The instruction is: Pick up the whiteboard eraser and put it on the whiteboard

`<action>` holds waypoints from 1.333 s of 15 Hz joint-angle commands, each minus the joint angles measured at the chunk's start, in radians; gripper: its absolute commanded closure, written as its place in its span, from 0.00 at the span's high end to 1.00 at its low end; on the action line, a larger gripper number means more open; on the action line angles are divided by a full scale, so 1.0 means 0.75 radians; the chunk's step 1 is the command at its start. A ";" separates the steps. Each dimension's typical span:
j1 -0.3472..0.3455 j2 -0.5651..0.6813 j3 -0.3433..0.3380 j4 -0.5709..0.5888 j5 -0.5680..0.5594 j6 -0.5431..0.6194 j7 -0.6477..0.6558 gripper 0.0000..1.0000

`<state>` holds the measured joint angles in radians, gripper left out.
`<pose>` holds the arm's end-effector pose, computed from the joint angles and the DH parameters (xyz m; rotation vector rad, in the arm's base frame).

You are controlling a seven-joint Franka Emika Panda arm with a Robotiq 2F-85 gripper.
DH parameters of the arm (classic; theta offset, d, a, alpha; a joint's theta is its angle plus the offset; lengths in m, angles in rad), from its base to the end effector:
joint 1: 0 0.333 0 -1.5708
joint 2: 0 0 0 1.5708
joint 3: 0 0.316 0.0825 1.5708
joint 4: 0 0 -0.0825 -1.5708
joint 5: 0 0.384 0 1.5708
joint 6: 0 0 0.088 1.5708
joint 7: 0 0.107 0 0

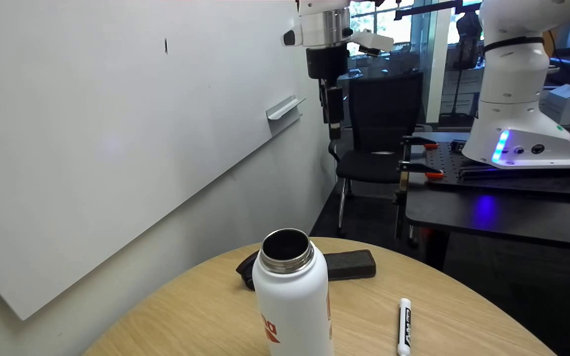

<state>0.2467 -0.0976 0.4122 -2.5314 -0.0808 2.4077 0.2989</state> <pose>0.3562 0.2728 0.3046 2.9771 0.6323 0.0167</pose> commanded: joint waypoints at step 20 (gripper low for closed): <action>0.266 0.963 -0.162 0.251 -0.592 0.723 0.544 1.00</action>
<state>0.4529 0.5603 0.2685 -2.4067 -0.5475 2.9874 0.7199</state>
